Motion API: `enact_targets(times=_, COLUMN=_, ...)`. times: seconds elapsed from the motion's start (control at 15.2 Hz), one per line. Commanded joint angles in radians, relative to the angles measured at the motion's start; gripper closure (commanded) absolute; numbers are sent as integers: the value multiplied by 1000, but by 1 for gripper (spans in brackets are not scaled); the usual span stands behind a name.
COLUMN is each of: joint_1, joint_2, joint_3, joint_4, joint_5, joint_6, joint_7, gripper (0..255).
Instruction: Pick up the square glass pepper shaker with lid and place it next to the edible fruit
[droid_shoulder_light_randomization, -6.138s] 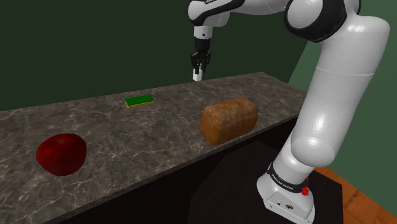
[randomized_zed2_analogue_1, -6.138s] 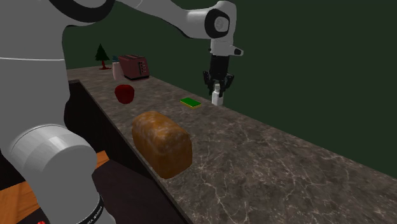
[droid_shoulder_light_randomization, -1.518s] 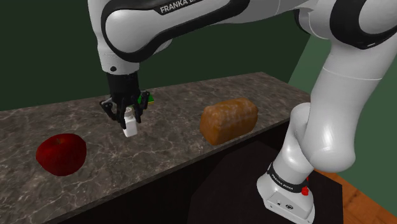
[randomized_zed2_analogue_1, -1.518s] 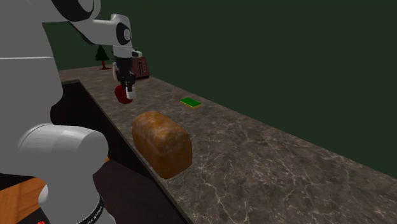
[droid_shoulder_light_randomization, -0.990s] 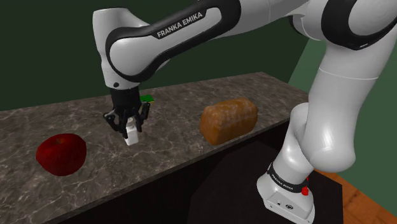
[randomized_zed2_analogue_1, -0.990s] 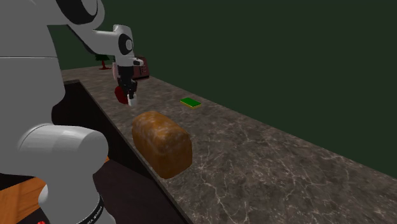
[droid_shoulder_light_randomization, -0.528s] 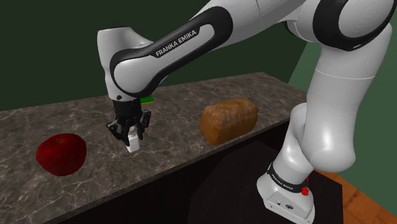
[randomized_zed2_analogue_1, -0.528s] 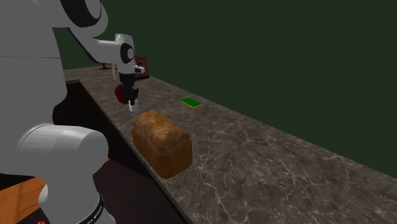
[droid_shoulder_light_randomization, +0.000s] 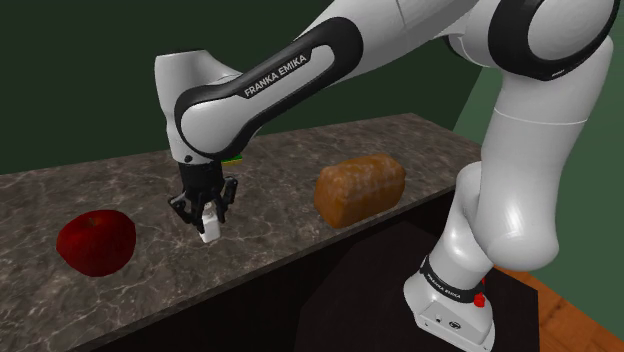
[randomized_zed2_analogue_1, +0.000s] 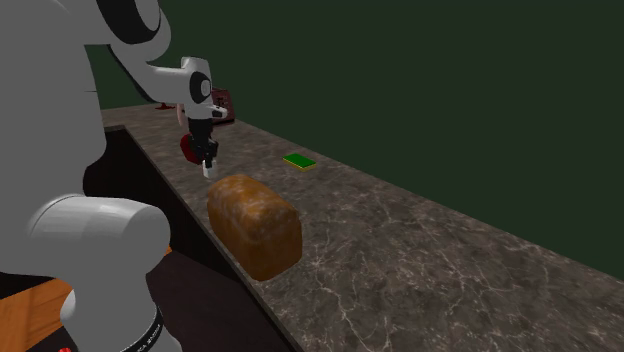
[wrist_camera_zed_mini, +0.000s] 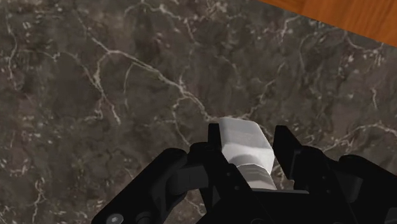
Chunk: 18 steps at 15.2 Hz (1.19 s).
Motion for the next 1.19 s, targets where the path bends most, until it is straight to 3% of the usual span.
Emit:
enact_targets(times=0.0, joint_1=0, joint_2=0, joint_3=0, joint_4=0, joint_5=0, joint_6=0, joint_7=0, gripper=0)
enact_targets(times=0.33, joint_1=0, joint_2=0, joint_3=0, joint_4=0, joint_5=0, joint_6=0, joint_7=0, gripper=0)
enact_targets(times=0.59, joint_1=-6, joint_2=-48, joint_3=-2, joint_4=71, joint_5=4, joint_6=-119, joint_7=-3, gripper=0)
enact_targets(times=1.12, joint_1=-6, joint_2=-48, joint_3=-2, joint_4=71, joint_5=4, joint_6=-119, joint_7=-3, gripper=0)
